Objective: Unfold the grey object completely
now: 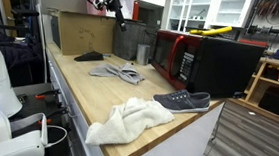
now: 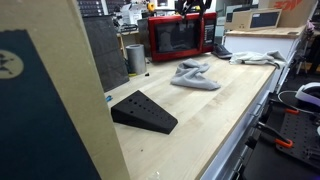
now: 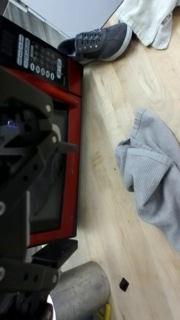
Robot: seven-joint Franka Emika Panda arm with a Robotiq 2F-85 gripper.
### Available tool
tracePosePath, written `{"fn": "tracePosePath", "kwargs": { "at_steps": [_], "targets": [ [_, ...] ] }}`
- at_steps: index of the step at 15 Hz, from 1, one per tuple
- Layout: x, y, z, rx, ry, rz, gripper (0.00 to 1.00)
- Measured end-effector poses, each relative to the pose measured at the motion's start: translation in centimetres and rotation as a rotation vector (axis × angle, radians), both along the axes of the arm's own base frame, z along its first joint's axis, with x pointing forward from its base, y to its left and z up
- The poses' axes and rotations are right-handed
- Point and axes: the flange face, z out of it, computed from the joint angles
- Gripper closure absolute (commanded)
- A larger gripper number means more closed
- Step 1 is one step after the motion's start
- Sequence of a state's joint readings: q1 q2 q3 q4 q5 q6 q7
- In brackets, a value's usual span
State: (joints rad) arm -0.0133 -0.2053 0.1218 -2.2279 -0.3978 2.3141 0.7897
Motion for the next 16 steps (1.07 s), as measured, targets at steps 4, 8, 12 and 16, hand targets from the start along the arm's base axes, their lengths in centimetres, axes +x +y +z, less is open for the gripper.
{"fn": "tracePosePath", "kwargs": {
  "at_steps": [4,8,12,16],
  "targets": [
    [-1.8,-1.2,-0.5,0.057,0.032,-0.064,0.0],
    [-4.0,-4.9,-3.5,0.086,0.093,-0.152,0.0],
    [-5.4,-7.2,-5.4,0.128,0.13,-0.22,0.0],
    [-5.4,-7.2,-5.4,0.112,0.131,-0.211,0.0]
  ]
}}
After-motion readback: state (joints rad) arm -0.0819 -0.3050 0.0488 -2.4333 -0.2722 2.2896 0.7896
